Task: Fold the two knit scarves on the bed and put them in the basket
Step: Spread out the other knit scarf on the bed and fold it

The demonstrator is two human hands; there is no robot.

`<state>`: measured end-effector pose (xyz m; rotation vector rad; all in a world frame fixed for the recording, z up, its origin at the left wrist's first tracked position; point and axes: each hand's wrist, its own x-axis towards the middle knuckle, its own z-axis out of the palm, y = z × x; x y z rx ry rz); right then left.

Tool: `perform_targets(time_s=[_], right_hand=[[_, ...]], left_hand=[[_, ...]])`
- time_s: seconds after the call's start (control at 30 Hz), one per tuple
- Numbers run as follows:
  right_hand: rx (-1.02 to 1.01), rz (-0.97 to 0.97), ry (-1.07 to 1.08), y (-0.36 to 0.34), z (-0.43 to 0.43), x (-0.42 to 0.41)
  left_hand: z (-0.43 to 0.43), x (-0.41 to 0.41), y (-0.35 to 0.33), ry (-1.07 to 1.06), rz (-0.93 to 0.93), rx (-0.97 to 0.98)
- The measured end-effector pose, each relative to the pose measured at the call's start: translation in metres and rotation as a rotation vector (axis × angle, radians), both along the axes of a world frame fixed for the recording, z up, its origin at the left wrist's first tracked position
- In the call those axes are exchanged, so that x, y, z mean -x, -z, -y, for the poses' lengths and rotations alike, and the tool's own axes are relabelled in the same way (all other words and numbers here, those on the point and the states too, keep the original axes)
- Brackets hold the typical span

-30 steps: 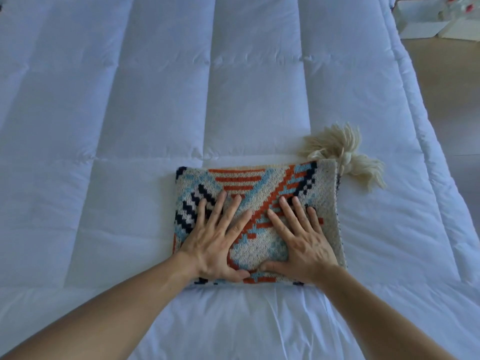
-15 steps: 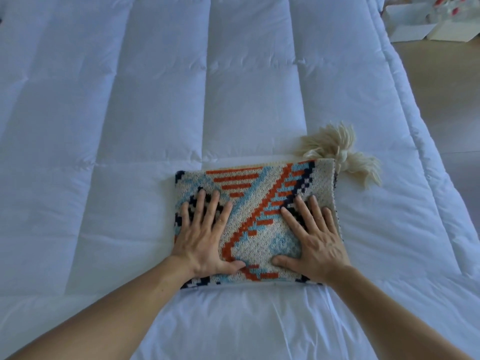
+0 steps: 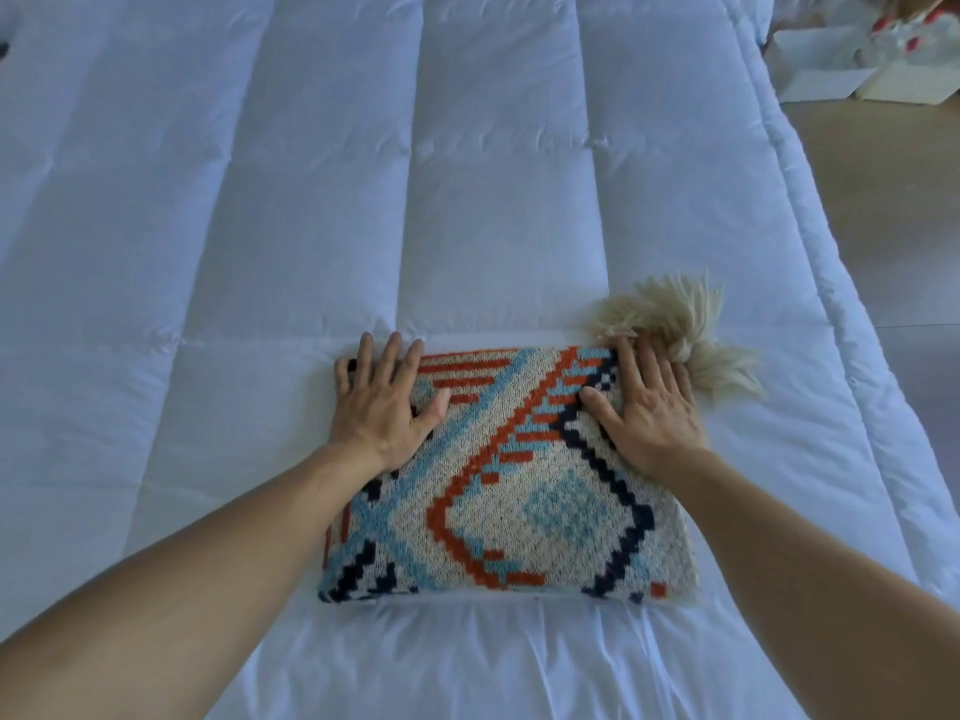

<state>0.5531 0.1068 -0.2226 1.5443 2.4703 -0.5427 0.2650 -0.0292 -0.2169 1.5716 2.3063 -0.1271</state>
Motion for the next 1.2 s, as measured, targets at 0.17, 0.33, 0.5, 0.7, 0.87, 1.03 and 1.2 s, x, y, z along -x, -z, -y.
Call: perform_targets(time_s=[0.17, 0.33, 0.5, 0.7, 0.87, 1.03, 1.2], right_hand=[[-0.107, -0.126, -0.041, -0.016, 0.027, -0.002], [0.071, -0.192, 0.230, -0.015, 0.077, -0.011], [0.198, -0.328, 0.624, -0.024, 0.063, -0.006], [0.491, -0.461, 0.766, -0.031, 0.043, -0.007], [0.740, -0.750, 0.899, -0.027, 0.038, -0.018], [0.808, -0.855, 0.850, -0.046, 0.041, -0.019], [0.719, -0.902, 0.843, -0.075, 0.041, -0.019]], left_hand=[[0.021, -0.003, -0.013, -0.282, 0.035, -0.213], [0.060, -0.019, -0.016, -0.631, 0.437, -0.291], [0.064, -0.012, -0.027, -0.871, 0.799, -0.272], [0.059, 0.017, -0.034, -0.980, 1.087, -0.105], [0.057, 0.016, -0.038, -1.052, 1.273, 0.023], [0.057, 0.008, -0.053, -1.030, 1.355, 0.044], [0.047, 0.002, -0.084, -1.027, 1.278, -0.047]])
